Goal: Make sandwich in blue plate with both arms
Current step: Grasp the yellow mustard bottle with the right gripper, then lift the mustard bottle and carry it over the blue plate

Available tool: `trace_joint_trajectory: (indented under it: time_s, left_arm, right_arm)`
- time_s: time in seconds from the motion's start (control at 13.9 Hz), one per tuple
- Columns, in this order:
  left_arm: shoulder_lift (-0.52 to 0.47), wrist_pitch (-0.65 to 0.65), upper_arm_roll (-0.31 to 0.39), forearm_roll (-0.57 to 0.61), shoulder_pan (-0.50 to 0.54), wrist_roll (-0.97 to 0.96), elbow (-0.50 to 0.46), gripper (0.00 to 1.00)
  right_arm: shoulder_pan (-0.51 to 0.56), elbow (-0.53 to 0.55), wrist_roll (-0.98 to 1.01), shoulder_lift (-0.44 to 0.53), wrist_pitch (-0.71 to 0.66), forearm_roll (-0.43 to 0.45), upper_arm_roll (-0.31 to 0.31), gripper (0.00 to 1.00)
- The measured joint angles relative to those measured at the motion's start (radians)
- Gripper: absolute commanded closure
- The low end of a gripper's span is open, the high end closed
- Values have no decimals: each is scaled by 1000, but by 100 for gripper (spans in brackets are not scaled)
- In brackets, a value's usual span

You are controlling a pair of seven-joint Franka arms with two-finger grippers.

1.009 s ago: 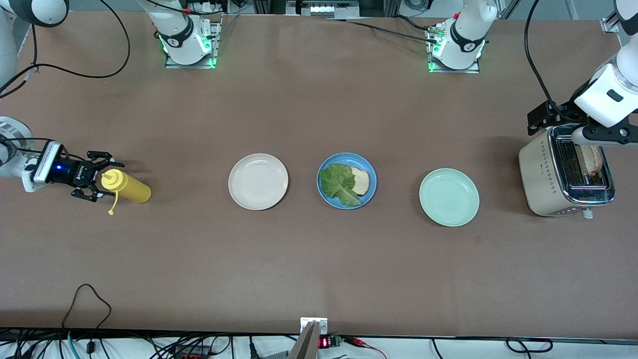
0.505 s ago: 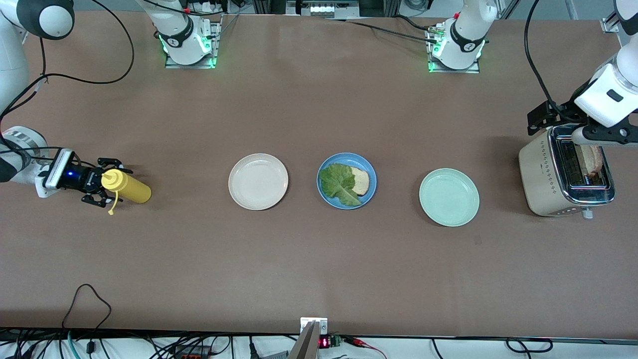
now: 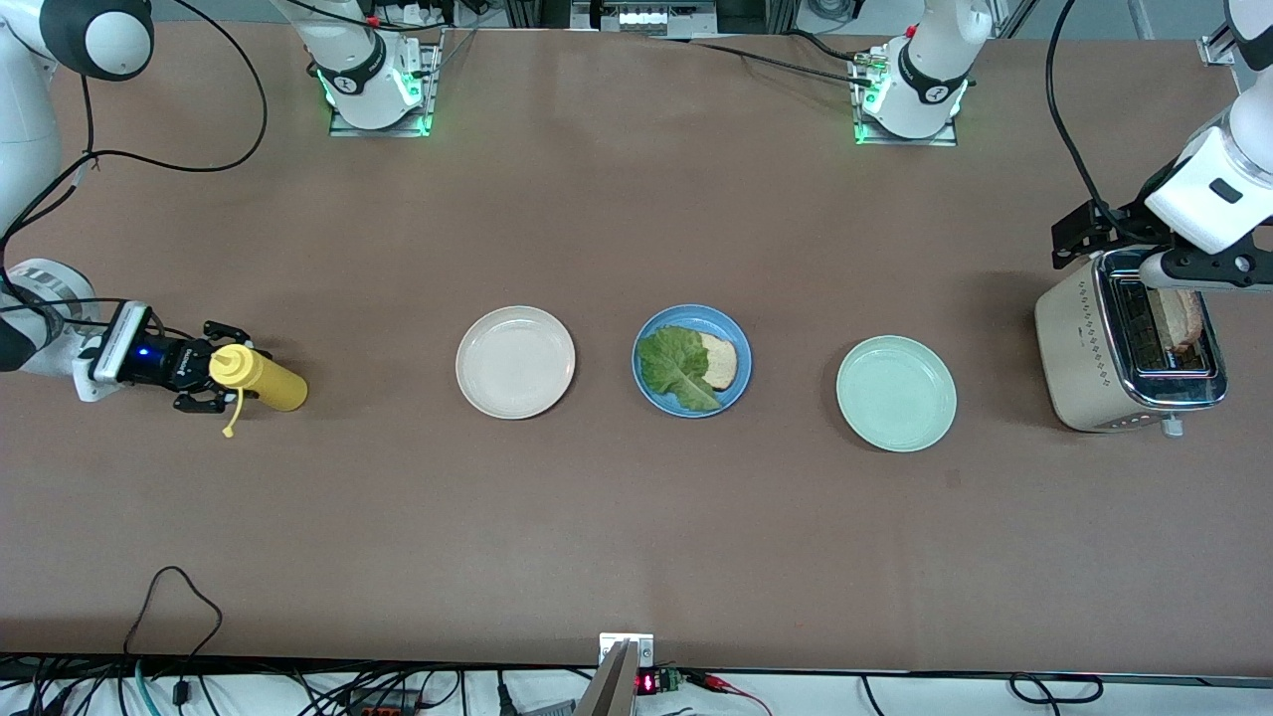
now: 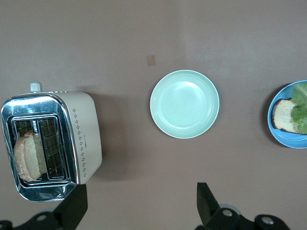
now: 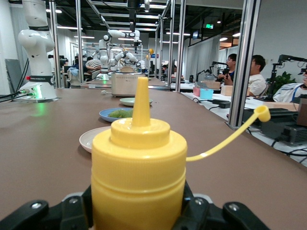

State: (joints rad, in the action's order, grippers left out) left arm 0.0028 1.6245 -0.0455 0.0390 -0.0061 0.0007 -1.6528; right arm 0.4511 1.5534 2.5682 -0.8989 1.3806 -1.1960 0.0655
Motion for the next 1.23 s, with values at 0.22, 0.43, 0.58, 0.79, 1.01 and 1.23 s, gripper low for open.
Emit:
trace_joint_trajectory:
  time_s: [0.22, 0.43, 0.58, 0.79, 1.01, 1.23]
  left_arm:
    - [0, -1, 0, 0, 0, 0, 0, 0]
    - [0, -1, 0, 0, 0, 0, 0, 0]
    - [0, -1, 0, 0, 0, 0, 0, 0]
    - [0, -4, 0, 0, 0, 0, 0, 0]
    - [0, -13, -1, -2, -1, 0, 0, 0]
    - [0, -14, -1, -2, -1, 0, 0, 0]
  right_arm:
    - [-99, -38, -71, 30, 15, -27, -3, 74]
    - [-244, -71, -186, 103, 121, -46, -4, 73]
    - [-335, -82, -269, 150, 203, -46, -3, 73]
    - [-441, -121, -394, 184, 321, -36, 1, 73]
    - [-535, -169, -529, 185, 445, 33, 2, 73]
    - [-638, -210, -670, 185, 564, 138, 2, 73]
